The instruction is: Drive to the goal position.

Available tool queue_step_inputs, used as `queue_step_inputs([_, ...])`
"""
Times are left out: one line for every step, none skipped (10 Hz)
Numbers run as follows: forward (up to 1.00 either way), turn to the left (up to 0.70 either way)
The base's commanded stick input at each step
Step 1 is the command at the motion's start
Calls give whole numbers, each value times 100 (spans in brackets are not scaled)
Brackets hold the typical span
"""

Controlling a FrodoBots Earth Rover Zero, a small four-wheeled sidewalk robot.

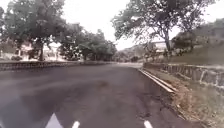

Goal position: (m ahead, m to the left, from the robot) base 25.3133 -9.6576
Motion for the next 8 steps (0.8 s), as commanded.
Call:
queue_step_inputs([100, 0])
queue_step_inputs([100, 0])
queue_step_inputs([100, 0])
queue_step_inputs([100, 0])
queue_step_inputs([100, 0])
queue_step_inputs([100, 0])
queue_step_inputs([100, 0])
queue_step_inputs([100, 0])
